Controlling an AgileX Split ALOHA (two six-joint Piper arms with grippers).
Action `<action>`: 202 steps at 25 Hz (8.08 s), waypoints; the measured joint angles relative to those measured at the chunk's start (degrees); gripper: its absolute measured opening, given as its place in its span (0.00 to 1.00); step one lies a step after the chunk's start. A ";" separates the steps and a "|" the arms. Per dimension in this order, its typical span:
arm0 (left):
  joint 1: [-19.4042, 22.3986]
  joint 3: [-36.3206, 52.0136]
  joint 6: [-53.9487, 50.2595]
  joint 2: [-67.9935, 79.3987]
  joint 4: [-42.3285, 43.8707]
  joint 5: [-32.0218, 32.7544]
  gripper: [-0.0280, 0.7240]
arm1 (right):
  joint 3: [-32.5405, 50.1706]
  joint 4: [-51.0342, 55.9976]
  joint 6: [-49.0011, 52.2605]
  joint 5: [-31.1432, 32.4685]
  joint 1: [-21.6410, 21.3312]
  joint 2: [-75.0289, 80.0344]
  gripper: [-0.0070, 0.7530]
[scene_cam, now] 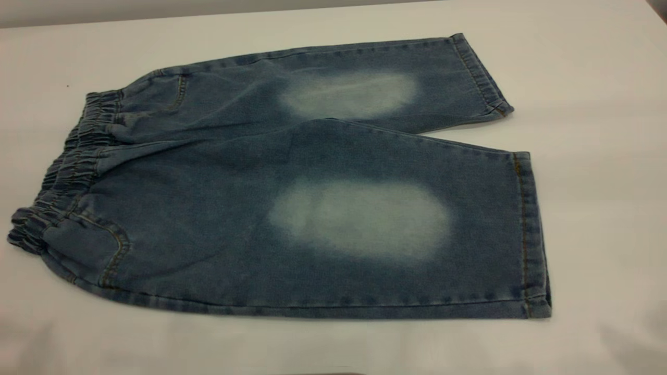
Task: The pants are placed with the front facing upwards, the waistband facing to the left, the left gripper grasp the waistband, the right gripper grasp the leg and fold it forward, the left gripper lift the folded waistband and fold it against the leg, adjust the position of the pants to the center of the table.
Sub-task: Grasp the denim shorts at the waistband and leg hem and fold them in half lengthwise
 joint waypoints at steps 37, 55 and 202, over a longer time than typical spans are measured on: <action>19.50 -14.03 21.72 57.45 -20.02 -4.43 0.78 | 0.00 20.20 -22.30 -14.21 0.00 17.92 0.63; 19.50 -14.56 24.26 68.71 -24.52 -11.53 0.78 | 0.00 20.62 -22.43 -14.21 0.00 17.92 0.63; 8.45 -17.61 36.22 53.39 -37.43 4.15 0.14 | 6.81 54.98 -59.01 4.86 -12.39 59.29 0.03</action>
